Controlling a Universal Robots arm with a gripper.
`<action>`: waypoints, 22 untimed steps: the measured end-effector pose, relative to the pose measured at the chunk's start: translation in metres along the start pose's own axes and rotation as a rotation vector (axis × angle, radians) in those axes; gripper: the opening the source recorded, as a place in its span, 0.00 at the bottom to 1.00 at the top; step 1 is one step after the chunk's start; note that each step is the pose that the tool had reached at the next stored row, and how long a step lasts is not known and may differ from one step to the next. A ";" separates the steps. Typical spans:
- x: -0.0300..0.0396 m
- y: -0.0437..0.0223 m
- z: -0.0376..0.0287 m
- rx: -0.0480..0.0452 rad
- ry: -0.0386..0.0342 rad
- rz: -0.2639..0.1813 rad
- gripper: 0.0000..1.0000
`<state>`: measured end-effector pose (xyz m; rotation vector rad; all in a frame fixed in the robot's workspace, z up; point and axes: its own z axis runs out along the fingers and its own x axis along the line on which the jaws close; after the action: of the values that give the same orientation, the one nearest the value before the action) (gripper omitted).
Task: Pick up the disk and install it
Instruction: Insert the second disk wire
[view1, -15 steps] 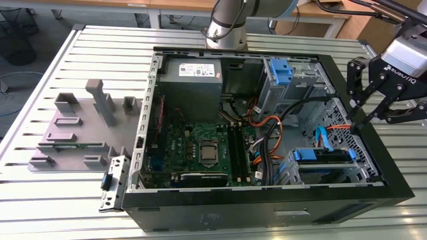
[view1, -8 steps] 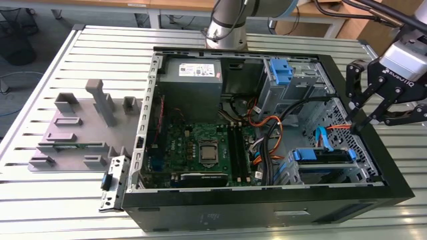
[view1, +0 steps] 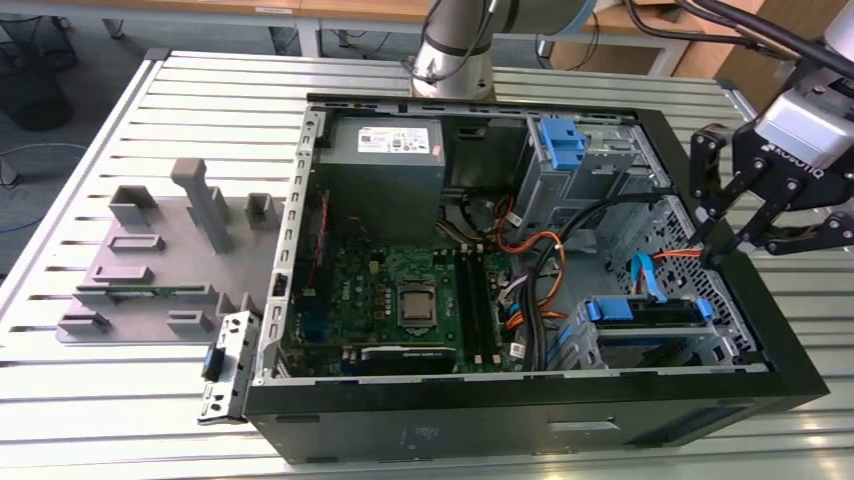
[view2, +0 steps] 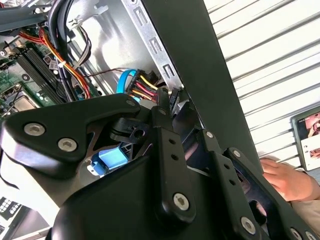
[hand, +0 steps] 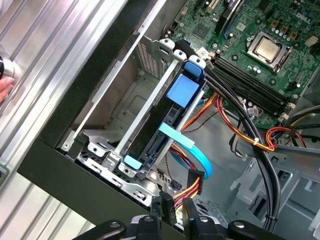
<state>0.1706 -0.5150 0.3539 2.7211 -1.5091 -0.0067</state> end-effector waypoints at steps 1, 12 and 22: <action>0.0000 -0.0001 0.0005 0.0000 0.0000 0.000 0.31; 0.0010 -0.0018 0.0041 -0.0003 0.0007 -0.021 0.31; 0.0010 -0.0018 0.0051 -0.0026 0.0055 -0.051 0.31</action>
<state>0.1726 -0.5150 0.3488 2.7547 -1.4364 -0.0024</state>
